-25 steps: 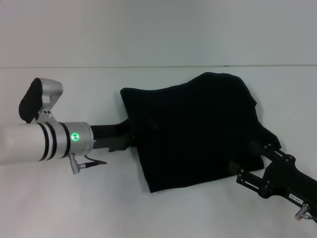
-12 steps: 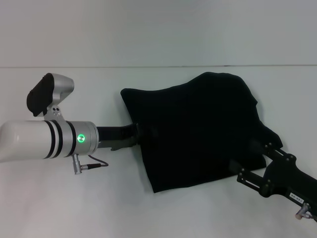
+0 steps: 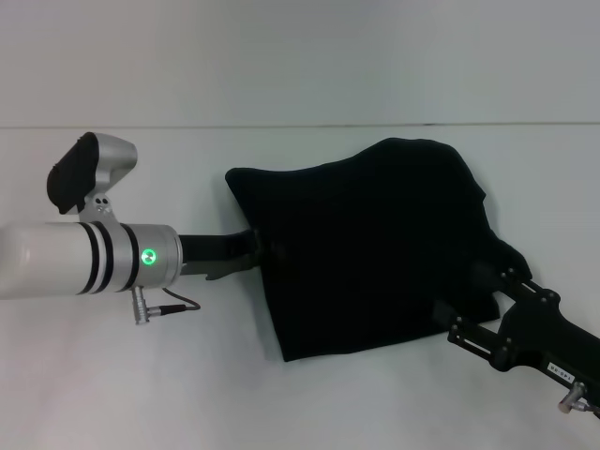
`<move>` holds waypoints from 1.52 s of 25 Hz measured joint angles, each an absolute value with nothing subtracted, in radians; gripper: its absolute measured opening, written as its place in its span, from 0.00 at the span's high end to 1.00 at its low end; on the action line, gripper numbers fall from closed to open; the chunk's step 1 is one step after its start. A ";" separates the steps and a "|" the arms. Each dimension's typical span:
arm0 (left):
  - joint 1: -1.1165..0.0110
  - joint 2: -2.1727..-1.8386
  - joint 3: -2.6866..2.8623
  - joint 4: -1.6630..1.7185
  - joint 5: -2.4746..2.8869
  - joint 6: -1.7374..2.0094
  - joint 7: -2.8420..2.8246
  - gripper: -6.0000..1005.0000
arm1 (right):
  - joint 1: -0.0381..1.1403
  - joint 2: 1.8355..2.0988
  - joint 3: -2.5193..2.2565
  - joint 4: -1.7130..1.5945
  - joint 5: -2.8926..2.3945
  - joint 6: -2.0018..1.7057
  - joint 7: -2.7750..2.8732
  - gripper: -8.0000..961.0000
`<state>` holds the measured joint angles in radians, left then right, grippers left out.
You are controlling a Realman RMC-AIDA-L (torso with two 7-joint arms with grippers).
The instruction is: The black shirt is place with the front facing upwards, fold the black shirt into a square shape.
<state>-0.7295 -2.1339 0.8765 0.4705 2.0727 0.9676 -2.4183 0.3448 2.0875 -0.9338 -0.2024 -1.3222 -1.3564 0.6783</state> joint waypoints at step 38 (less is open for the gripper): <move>-0.491 -2.149 0.563 0.737 1.984 1.527 -1.622 0.36 | 0.415 2.094 -0.933 -0.203 -1.314 -1.386 0.674 0.13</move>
